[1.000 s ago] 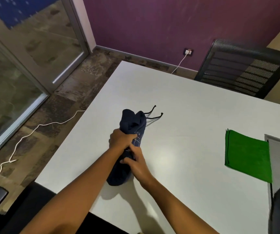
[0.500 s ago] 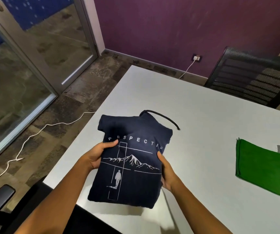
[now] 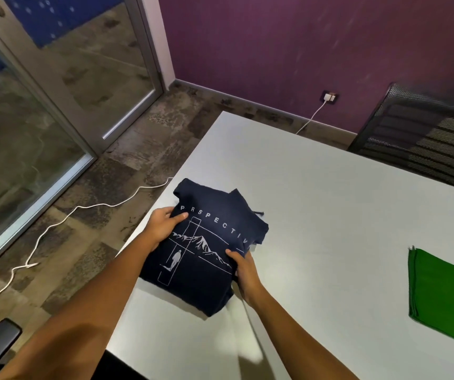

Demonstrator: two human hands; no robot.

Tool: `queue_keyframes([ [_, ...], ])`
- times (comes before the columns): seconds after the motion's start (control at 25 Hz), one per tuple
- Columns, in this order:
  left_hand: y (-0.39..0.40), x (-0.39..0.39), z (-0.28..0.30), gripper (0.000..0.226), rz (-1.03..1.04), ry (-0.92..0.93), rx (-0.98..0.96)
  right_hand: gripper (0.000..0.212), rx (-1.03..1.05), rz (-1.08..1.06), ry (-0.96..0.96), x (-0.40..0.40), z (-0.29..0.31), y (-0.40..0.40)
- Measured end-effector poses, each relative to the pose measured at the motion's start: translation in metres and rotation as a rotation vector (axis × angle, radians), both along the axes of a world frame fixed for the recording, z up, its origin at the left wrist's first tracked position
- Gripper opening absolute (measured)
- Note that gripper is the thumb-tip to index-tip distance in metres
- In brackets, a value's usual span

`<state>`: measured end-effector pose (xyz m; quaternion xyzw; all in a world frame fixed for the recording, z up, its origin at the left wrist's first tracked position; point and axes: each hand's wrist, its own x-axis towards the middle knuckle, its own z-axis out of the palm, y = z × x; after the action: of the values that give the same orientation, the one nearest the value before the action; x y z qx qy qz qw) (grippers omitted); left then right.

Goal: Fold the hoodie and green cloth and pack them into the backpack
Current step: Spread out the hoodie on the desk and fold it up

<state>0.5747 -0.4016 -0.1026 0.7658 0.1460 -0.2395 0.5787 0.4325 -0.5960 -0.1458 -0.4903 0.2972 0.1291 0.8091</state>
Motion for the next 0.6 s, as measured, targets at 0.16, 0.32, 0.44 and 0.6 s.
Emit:
queue_keyframes([
  [0.16, 0.004, 0.020, -0.020, 0.079, -0.184, 0.071, 0.318, 0.061, -0.124, 0.060, 0.101, 0.039, -0.025, 0.013],
  [0.32, -0.022, -0.014, -0.030, 0.074, -0.299, -0.278, 0.735, 0.059, -0.261, 0.129, 0.224, 0.059, -0.039, 0.017],
  [0.44, -0.052, -0.046, -0.036, 0.072, -0.444, -0.457, 0.809, 0.050, -0.279, 0.139, 0.193, 0.056, -0.029, 0.014],
  [0.6, -0.046, -0.067, -0.063, 0.082, -0.607, -0.520, 0.996, 0.042, -0.326, 0.218, 0.226, 0.041, -0.032, 0.006],
])
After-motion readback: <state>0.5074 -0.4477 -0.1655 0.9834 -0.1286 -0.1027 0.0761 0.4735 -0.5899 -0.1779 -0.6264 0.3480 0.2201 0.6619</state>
